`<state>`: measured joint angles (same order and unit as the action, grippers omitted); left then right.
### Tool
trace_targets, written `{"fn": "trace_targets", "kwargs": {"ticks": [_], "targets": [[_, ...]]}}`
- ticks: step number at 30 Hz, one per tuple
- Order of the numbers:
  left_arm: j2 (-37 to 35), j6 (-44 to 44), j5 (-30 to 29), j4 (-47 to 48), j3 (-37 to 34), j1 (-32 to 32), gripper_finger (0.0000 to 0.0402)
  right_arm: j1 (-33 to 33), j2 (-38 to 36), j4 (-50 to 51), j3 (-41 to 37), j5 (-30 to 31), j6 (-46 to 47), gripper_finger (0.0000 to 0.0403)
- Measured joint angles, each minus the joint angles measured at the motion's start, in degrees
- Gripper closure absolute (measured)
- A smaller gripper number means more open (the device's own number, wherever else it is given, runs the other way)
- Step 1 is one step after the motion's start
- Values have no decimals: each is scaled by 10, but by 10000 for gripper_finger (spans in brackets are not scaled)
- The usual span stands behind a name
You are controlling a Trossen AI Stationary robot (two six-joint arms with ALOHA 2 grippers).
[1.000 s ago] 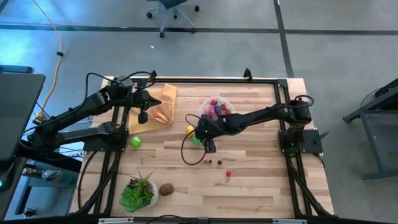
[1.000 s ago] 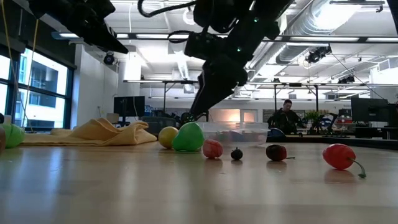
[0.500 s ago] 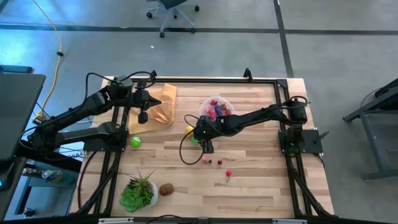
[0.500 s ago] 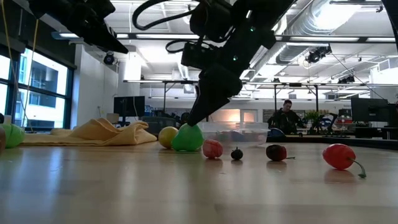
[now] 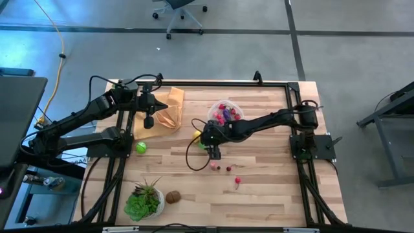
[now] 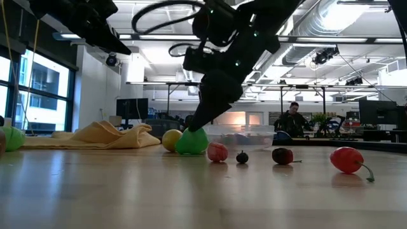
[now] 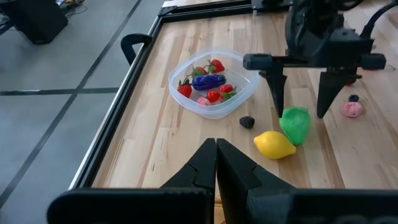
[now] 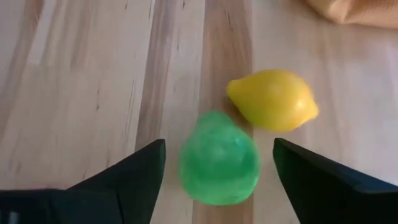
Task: Pick and placing Produce into tupperware
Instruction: Put the green pear into the transparent container
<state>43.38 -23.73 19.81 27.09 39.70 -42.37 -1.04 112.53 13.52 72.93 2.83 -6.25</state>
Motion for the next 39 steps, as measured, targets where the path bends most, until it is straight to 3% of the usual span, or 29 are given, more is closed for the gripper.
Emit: {"fn": "trace_targets", "kwargs": {"ticks": [39], "targets": [[0,0,-30,0,0,0,399,0,50,-22,0,-12,35,114]]}}
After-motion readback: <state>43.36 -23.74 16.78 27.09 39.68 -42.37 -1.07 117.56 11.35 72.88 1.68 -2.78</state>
